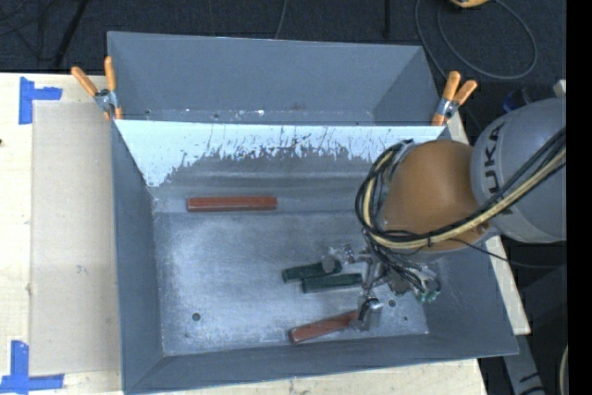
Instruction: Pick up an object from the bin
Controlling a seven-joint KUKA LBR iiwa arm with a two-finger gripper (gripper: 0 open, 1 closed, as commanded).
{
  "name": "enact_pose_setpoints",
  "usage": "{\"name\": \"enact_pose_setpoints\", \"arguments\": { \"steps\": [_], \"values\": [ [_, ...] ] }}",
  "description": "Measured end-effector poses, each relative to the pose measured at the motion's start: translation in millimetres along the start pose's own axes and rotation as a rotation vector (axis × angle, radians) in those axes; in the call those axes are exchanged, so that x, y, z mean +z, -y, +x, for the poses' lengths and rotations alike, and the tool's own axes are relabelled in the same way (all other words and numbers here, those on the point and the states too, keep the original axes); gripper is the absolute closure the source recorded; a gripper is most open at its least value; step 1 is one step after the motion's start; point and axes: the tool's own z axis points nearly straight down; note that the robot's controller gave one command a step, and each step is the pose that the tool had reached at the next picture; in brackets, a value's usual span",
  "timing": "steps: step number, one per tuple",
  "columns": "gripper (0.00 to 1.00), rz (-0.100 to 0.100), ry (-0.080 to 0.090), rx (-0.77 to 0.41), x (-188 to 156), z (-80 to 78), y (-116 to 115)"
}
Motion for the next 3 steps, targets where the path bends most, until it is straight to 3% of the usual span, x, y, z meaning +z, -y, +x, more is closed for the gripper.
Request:
{"name": "enact_pose_setpoints", "arguments": {
  "steps": [1, 2, 3],
  "values": [
    [1.0, 0.002, 0.005, -0.086, 17, -31.2, -36],
    [1.0, 0.002, 0.005, -0.086, 17, -31.2, -36],
    [1.0, 0.013, 0.006, -0.064, 16, -40.6, -63]
  ]
}}
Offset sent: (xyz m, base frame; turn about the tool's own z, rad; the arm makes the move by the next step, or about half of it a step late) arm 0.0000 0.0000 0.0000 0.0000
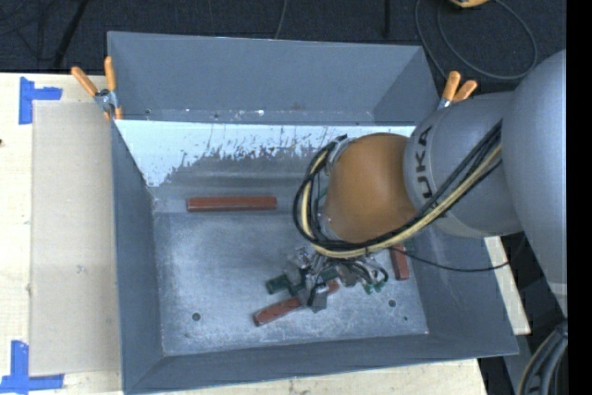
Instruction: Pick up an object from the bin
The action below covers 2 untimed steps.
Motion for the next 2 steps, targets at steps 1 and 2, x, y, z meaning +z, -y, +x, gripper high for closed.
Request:
{"name": "enact_pose_setpoints", "arguments": {
  "steps": [1, 2],
  "values": [
    [1.0, -0.001, 0.007, -0.017, -1, -9.3, -46],
    [1.0, -0.016, -0.014, -0.078, 0, -27.3, -55]
  ]
}}
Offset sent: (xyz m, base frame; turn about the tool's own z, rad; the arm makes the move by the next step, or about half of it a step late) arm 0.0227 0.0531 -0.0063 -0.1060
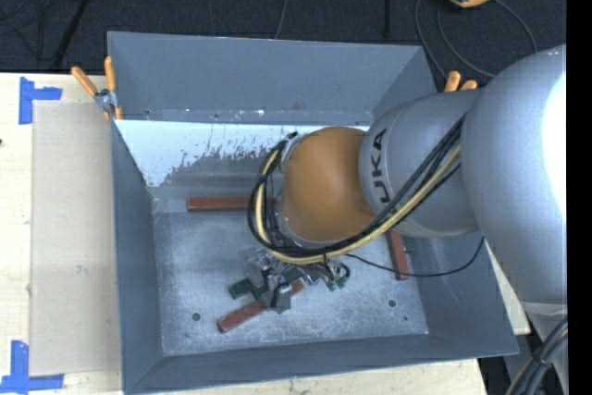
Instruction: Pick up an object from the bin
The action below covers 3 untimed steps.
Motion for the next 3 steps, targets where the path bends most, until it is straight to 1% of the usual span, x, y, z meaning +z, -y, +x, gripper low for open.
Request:
{"name": "enact_pose_setpoints", "arguments": {
  "steps": [1, 2, 3],
  "values": [
    [1.0, 0.001, 0.002, 0.006, -35, 20.0, 5],
    [1.0, 0.002, 0.005, 0.008, -103, 31.3, 6],
    [0.0, 0.006, 0.011, -0.298, 5, 43.8, 57]
  ]
}}
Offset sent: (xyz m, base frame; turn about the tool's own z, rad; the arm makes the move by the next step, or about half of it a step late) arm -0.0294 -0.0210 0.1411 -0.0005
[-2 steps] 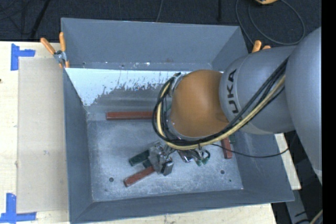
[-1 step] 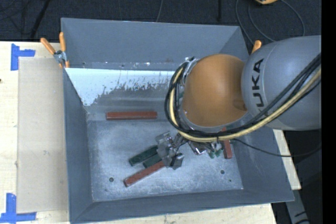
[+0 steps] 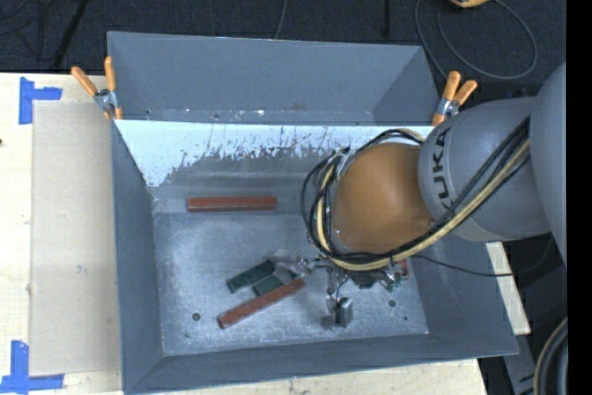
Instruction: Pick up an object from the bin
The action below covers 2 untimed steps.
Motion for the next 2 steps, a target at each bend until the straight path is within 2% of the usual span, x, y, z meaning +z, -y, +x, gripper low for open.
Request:
{"name": "enact_pose_setpoints", "arguments": {
  "steps": [1, 2],
  "values": [
    [1.0, 0.001, 0.005, 0.001, -1.1, -0.6, 2.2],
    [1.0, 0.001, 0.005, 0.001, -1.1, -0.6, 2.1]
  ]
}}
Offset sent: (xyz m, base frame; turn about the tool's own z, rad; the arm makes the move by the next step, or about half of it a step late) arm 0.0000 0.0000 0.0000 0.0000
